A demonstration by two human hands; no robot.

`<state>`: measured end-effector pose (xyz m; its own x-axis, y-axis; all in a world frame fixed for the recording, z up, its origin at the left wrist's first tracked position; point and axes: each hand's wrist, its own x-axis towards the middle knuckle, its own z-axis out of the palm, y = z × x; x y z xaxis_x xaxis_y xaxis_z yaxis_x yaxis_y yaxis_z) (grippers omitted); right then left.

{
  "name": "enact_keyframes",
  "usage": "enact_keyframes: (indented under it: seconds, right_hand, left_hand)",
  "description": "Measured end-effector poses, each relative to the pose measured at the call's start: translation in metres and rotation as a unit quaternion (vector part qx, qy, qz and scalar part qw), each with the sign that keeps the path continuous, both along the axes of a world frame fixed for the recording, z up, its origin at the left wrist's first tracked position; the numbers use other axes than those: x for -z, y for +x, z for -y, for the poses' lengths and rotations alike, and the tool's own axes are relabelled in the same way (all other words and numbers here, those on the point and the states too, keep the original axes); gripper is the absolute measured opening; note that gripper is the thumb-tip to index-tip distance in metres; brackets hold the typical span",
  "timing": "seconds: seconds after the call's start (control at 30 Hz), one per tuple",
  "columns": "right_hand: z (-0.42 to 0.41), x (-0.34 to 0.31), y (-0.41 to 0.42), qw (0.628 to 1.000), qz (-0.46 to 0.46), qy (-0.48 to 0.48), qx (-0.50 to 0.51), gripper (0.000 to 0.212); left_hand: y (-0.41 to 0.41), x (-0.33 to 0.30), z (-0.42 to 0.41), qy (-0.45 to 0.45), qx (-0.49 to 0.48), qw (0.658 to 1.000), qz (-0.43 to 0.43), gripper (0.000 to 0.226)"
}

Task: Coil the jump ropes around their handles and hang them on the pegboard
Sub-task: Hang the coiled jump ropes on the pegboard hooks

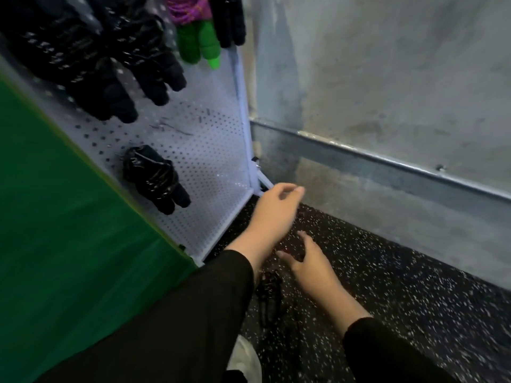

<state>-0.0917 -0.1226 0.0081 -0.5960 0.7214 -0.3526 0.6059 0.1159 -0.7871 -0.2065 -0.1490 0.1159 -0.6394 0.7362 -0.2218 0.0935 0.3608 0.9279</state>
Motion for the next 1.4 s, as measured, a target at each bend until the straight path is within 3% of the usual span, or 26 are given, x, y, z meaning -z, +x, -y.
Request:
enact_keyframes:
  seconds: [0.2, 0.37, 0.6, 0.77, 0.9, 1.03, 1.17, 1.27, 1.4]
  right_hand:
    - [-0.021, 0.051, 0.046, 0.993, 0.038, -0.105, 0.042, 0.085]
    - [-0.032, 0.1, 0.054, 0.98, 0.095, -0.169, 0.043, 0.069]
    - [-0.013, 0.169, 0.034, 0.965, 0.102, -0.24, 0.024, 0.053]
    - [0.001, 0.195, 0.016, 0.947, 0.117, -0.299, 0.008, 0.049]
    - [0.011, 0.201, 0.014, 0.931, 0.086, -0.353, 0.019, 0.053]
    - [0.008, 0.196, 0.012, 0.914, 0.049, -0.392, 0.094, 0.055]
    - [-0.004, 0.184, 0.014, 0.923, 0.022, -0.353, 0.148, 0.052]
    - [-0.018, 0.162, 0.016, 0.942, -0.028, -0.304, 0.141, 0.034]
    - [-0.036, 0.119, 0.005, 0.942, -0.097, -0.261, 0.185, 0.058]
  left_hand:
    - [-0.025, 0.104, 0.015, -0.149, -0.04, 0.988, 0.01, 0.042]
    - [-0.024, 0.179, 0.036, -0.285, -0.037, 0.957, 0.036, 0.053]
    - [-0.006, 0.257, 0.041, -0.405, -0.029, 0.912, 0.055, 0.048]
    - [0.003, 0.288, 0.045, -0.469, -0.07, 0.876, 0.088, 0.056]
    - [0.012, 0.294, 0.044, -0.439, -0.076, 0.881, 0.158, 0.057]
    - [0.015, 0.291, 0.043, -0.399, -0.104, 0.889, 0.2, 0.047]
    - [0.028, 0.275, 0.037, -0.329, -0.121, 0.902, 0.25, 0.034]
    - [0.034, 0.255, 0.026, -0.253, -0.129, 0.929, 0.239, 0.024]
    - [0.028, 0.203, 0.007, -0.158, -0.133, 0.965, 0.161, 0.026]
